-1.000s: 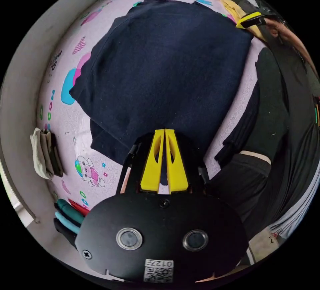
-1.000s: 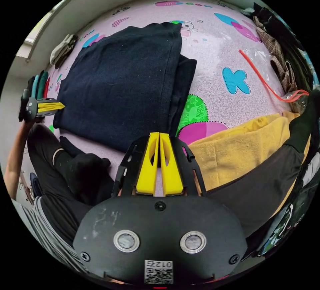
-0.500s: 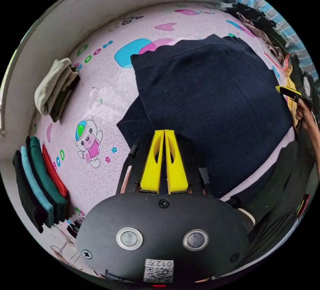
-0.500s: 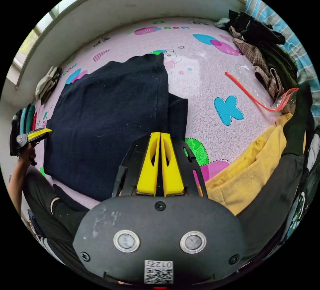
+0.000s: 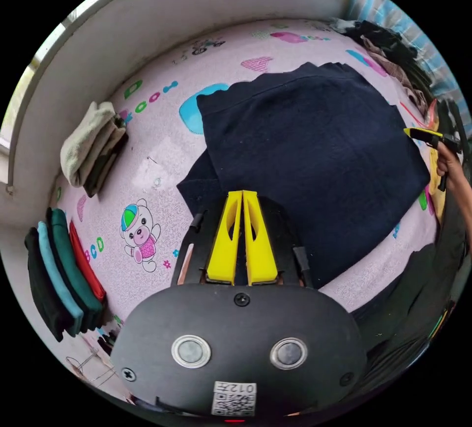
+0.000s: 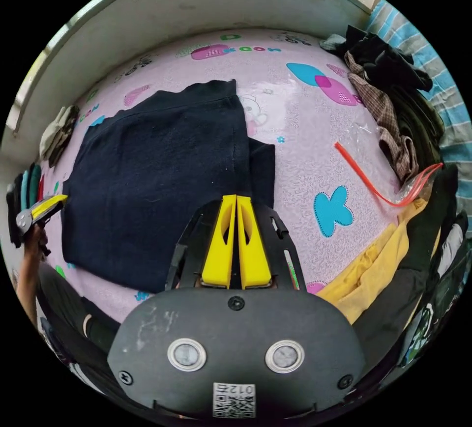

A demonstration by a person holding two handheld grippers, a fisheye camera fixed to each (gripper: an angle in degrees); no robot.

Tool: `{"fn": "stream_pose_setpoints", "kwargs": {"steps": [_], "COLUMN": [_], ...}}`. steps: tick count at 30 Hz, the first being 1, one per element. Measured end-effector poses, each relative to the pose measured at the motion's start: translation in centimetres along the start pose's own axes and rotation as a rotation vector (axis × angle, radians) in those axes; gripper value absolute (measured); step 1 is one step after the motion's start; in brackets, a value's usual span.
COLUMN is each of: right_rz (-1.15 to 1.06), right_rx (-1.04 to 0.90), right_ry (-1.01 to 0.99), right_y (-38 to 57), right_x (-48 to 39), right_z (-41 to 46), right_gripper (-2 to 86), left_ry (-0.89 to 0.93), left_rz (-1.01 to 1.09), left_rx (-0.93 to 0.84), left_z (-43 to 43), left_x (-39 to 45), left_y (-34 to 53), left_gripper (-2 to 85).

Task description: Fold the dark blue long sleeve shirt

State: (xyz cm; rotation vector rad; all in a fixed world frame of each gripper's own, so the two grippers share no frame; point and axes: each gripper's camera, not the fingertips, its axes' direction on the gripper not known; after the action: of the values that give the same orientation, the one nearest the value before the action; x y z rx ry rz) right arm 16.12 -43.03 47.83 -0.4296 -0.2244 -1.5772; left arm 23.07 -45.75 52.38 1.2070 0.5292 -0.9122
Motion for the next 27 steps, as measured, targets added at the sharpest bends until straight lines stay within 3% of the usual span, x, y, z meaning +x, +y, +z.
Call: {"fn": "stream_pose_setpoints", "kwargs": {"steps": [5,8,14,17,22,27], "right_rz": [-0.321,-0.486,-0.415,-0.465,-0.661,-0.904], "right_rx": [0.040,-0.056,-0.095,-0.017,0.191,0.270], "right_ry": [-0.308,-0.262,-0.246,-0.169,-0.125,-0.057], "right_y": [7.8,11.0,12.0,12.8,16.5,22.6], "right_x": [-7.0,-10.9,-12.1,-15.6,-26.1,-39.2], "right_z": [-4.2,-3.9,-6.3,-10.5,-17.8,-19.4], "right_gripper": [-0.9,-1.0,-1.0,-0.9,-0.7,2.8], "left_ry": [0.149,0.097,0.019,0.094,0.447,0.682], "left_rz": [0.334,0.483,0.506,0.365,-0.204,-0.510], "left_rx": [0.061,-0.012,0.041,0.017,0.054,0.105], "left_z": [-2.9,-2.2,-3.5,-5.2,-5.3,-1.7], "left_x": [7.2,10.3,6.6,-0.5,-22.4,-35.1], "left_y": [3.3,4.9,7.1,6.3,7.5,12.2], "left_gripper": [0.6,0.5,0.2,0.4,2.9,8.7]}}
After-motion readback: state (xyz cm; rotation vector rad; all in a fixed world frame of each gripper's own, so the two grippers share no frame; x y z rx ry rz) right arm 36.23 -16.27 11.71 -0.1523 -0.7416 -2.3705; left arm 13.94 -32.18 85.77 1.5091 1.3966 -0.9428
